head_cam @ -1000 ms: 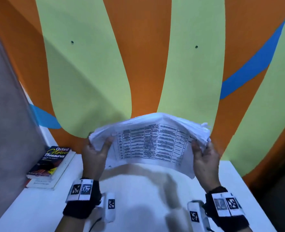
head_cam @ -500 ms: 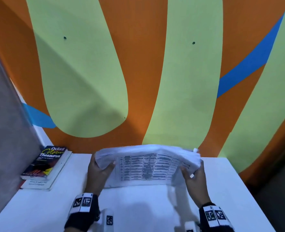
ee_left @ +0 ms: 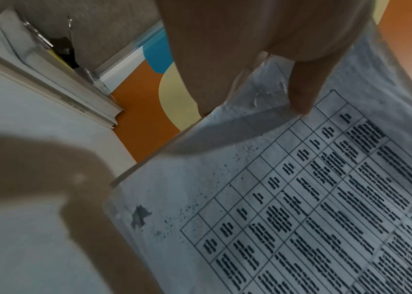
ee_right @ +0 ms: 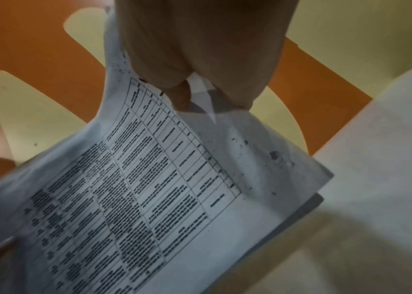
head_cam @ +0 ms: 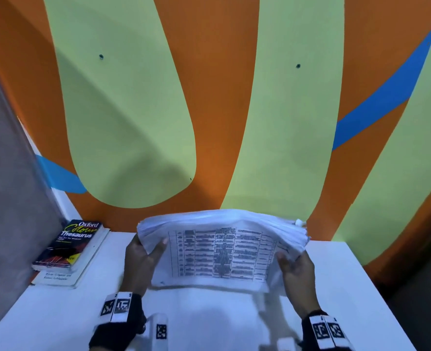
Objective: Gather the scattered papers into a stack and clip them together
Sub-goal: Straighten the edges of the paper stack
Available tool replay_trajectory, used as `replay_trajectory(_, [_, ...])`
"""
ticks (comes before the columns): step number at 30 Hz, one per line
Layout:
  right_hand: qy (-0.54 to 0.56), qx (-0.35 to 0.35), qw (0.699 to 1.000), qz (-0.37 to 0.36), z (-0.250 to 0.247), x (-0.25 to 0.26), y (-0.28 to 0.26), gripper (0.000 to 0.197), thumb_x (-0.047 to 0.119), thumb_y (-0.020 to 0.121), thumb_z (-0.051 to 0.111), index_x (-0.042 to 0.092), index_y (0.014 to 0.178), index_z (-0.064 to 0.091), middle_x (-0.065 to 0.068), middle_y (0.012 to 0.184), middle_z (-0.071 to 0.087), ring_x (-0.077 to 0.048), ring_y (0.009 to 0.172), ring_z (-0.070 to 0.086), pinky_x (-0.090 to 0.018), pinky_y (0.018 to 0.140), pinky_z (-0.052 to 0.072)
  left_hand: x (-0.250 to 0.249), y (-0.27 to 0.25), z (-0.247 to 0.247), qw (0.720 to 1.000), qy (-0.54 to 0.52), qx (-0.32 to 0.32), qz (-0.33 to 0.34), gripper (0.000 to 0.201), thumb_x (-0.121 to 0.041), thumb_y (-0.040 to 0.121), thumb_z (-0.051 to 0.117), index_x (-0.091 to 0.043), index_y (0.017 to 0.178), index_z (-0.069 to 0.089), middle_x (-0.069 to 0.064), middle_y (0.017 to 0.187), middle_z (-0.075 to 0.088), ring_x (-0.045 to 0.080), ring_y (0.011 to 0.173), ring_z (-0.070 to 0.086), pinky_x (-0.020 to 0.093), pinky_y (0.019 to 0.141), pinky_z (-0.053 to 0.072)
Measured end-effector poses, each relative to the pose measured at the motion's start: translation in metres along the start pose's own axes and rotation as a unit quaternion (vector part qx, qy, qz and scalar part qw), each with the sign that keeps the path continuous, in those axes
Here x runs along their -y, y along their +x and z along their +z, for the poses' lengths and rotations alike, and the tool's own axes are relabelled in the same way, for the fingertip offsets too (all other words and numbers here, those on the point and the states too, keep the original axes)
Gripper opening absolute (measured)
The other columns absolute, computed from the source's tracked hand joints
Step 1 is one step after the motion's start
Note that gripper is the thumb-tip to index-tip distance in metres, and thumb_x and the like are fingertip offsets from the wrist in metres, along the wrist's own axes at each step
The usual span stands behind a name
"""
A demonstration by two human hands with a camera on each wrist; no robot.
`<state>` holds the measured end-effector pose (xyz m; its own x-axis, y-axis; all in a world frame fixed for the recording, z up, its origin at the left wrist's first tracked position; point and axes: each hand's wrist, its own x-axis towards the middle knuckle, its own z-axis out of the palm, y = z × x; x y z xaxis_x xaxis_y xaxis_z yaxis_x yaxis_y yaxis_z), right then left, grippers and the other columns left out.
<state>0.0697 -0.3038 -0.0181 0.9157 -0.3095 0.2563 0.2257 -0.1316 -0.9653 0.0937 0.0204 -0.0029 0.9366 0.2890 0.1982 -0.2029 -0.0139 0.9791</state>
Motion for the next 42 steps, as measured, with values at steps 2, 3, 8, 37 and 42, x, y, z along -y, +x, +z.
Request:
replay_trajectory(2, [-0.002, 0.01, 1.0, -0.019, -0.003, 0.001, 0.0, 0.047, -0.001, 0.087, 0.062, 0.012, 0.13, 0.047, 0.006, 0.123, 0.062, -0.002, 0.111, 0.06, -0.011, 0.088, 0.048, 0.0, 0.003, -0.001, 1.0, -0.024, 0.007, -0.002, 0.063, -0.038, 0.065, 0.081, -0.024, 0.121, 0.057, 0.004, 0.12, 0.067, 0.027, 0.113, 0.062, 0.055, 0.097, 0.047])
replay_trajectory(3, [-0.015, 0.014, 1.0, -0.014, -0.002, -0.003, 0.0, 0.05, 0.0, 0.086, 0.064, 0.012, 0.131, 0.046, 0.006, 0.123, 0.062, -0.005, 0.11, 0.061, -0.009, 0.086, 0.048, 0.001, 0.003, -0.001, 1.0, -0.026, 0.012, -0.01, 0.071, -0.04, 0.062, 0.084, -0.025, 0.124, 0.053, 0.005, 0.124, 0.065, 0.027, 0.116, 0.059, 0.056, 0.098, 0.046])
replay_trajectory(8, [-0.056, 0.003, 0.998, 0.02, 0.002, -0.023, -0.006, 0.04, 0.012, 0.087, 0.067, 0.015, 0.125, 0.057, 0.002, 0.119, 0.068, -0.019, 0.108, 0.065, -0.036, 0.091, 0.053, 0.008, -0.002, 0.003, 1.0, -0.009, 0.019, -0.022, 0.077, -0.042, 0.06, 0.086, -0.03, 0.127, 0.048, 0.002, 0.124, 0.064, 0.027, 0.117, 0.059, 0.055, 0.099, 0.046])
replay_trajectory(37, [-0.094, 0.035, 0.994, 0.032, 0.003, 0.008, 0.0, 0.031, -0.007, 0.088, 0.058, 0.016, 0.108, 0.061, 0.014, 0.098, 0.069, 0.005, 0.09, 0.064, -0.002, 0.071, 0.046, 0.004, 0.003, 0.003, 0.997, 0.07, 0.001, -0.035, 0.041, -0.007, 0.084, 0.067, -0.02, 0.121, 0.056, 0.002, 0.119, 0.067, 0.02, 0.111, 0.062, 0.051, 0.1, 0.046])
replay_trajectory(42, [-0.179, 0.092, 0.977, -0.07, -0.006, 0.09, 0.036, 0.021, -0.003, 0.086, 0.061, 0.014, 0.098, 0.063, 0.007, 0.087, 0.073, -0.003, 0.083, 0.065, -0.017, 0.069, 0.047, -0.041, 0.015, 0.01, 0.968, 0.24, -0.062, 0.051, 0.102, -0.022, 0.064, 0.084, -0.016, 0.145, 0.022, 0.018, 0.143, 0.038, 0.033, 0.131, 0.036, 0.054, 0.108, 0.033])
